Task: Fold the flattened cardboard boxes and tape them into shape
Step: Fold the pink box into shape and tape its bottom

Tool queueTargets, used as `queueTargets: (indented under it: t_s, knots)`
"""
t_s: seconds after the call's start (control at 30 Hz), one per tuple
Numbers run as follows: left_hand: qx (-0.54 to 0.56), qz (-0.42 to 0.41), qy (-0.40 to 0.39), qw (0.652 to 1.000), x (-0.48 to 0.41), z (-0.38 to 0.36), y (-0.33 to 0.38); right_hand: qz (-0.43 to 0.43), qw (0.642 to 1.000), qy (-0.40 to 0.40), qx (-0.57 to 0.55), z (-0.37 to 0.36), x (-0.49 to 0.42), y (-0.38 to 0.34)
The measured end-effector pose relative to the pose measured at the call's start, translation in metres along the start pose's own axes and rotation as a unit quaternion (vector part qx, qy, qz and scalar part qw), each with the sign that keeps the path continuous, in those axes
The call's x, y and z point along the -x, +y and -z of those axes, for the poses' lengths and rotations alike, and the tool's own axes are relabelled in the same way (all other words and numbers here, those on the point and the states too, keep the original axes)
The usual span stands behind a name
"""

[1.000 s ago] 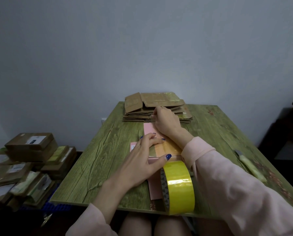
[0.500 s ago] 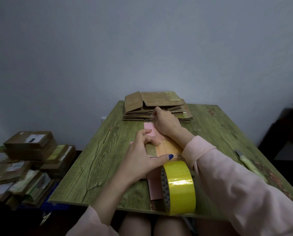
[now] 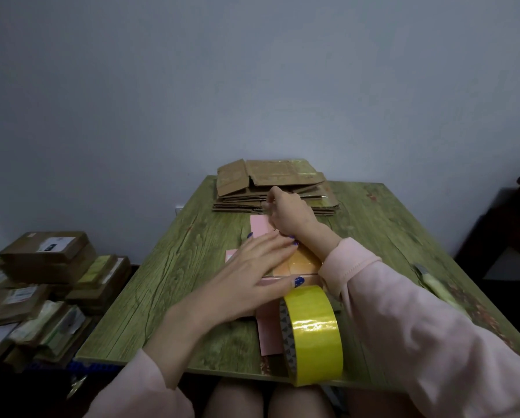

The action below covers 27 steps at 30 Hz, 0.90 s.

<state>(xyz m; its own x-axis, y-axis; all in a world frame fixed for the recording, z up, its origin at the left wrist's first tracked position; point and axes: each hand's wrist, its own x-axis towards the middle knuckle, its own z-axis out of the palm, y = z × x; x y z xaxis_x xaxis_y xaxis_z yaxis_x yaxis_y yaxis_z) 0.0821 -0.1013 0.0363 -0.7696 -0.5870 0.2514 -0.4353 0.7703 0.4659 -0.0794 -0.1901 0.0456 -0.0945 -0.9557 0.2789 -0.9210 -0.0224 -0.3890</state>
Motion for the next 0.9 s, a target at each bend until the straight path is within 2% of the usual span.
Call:
queueTargets:
  t_s: [0.1,0.23,0.37,0.47,0.53,0.63,0.7,0.77,0.9]
  knots:
    - [-0.017,0.0,-0.041,0.999,0.001,-0.004,-0.004,0.002,1.0,0.003,-0.006,-0.001,-0.001,0.001]
    - [-0.026,-0.005,-0.035,0.999,0.005,-0.008,-0.006,-0.003,1.0,-0.01,-0.028,-0.003,-0.002,0.003]
    - [-0.01,-0.01,-0.021,1.0,0.006,-0.009,-0.005,-0.026,0.993,-0.041,-0.111,0.005,-0.007,0.008]
    - [0.02,-0.009,-0.009,1.0,0.008,-0.012,-0.005,-0.079,0.969,-0.075,-0.22,0.012,-0.004,0.014]
    - [0.025,-0.013,-0.006,1.0,0.008,-0.013,-0.006,-0.159,0.939,-0.106,-0.287,0.013,-0.007,0.016]
    - [0.017,-0.015,-0.006,1.0,0.008,-0.012,-0.005,-0.282,0.908,-0.209,-0.229,0.014,-0.018,0.013]
    - [0.017,-0.016,-0.005,1.0,0.009,-0.012,-0.005,-0.314,0.882,-0.293,-0.192,0.019,-0.022,0.007]
    - [0.016,-0.02,-0.001,1.0,0.009,-0.013,-0.005,-0.318,0.868,-0.331,-0.19,0.027,-0.021,0.003]
    - [0.02,-0.023,0.011,0.999,0.009,-0.014,-0.007,-0.288,0.867,-0.375,-0.157,0.025,-0.03,0.004]
